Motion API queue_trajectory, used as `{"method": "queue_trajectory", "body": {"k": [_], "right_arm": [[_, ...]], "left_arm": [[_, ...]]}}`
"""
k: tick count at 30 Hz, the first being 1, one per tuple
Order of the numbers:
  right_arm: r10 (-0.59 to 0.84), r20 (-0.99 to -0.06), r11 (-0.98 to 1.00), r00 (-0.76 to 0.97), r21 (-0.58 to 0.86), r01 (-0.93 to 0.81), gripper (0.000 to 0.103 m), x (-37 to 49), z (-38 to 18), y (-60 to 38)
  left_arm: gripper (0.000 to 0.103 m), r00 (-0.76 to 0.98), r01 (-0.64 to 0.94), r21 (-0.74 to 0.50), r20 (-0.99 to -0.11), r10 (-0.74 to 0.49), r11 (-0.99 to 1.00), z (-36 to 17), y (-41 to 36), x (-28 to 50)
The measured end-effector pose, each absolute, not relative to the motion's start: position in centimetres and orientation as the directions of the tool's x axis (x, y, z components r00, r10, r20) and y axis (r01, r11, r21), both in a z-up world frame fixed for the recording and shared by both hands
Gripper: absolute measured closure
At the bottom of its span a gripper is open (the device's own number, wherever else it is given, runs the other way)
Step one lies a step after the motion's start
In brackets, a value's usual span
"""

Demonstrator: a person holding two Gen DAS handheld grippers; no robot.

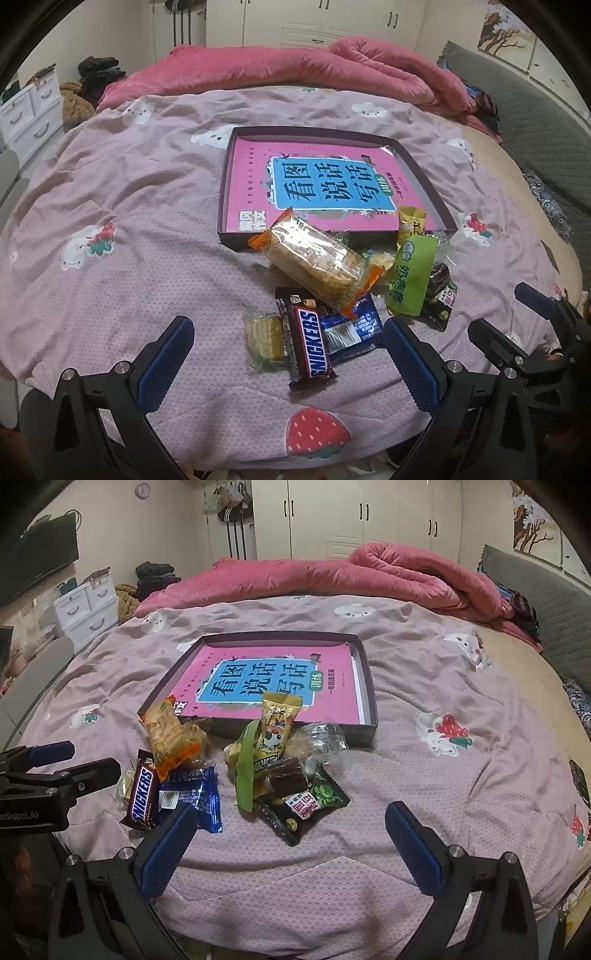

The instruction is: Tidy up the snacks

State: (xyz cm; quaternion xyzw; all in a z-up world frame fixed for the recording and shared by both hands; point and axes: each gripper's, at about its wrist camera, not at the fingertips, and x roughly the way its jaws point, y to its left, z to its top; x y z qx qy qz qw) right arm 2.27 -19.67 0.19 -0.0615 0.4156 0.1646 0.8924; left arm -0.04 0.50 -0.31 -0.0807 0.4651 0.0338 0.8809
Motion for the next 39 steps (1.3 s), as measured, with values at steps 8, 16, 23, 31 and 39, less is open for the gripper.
{"method": "queue_trajectory", "body": {"k": [8,16,23,31,39], "right_arm": [[0.238,-0.764,0.940,0.600,0.025,-0.341,0.001,2.24,0.17,-19.57],[0.236,-0.771,0.942,0.592,0.033,-0.333,0.001,2.33,-0.02,-19.85],[0.230,-0.771,0.945,0.594,0.029,-0.327,0.001,2.30,-0.01,-19.86],[0.230,-0.769,0.945,0.596,0.029,-0.327,0.001,2.30,0.02,-19.93],[0.229,-0.771,0.945,0.594,0.031,-0.325,0.001,2.32,0.01,-20.01]], "left_arm": [[0.001,0.566,-0.133,-0.107,-0.824,-0.013,0.985,-0.22,0.31,-0.09],[0.001,0.564,-0.133,-0.106,-0.826,-0.013,0.985,-0.16,0.23,-0.17],[0.001,0.563,-0.129,-0.104,-0.827,-0.014,0.986,-0.18,0.21,-0.20],[0.001,0.562,-0.129,-0.104,-0.827,-0.013,0.986,-0.23,0.18,-0.19],[0.001,0.561,-0.127,-0.102,-0.828,-0.013,0.987,-0.23,0.04,-0.13]]}}
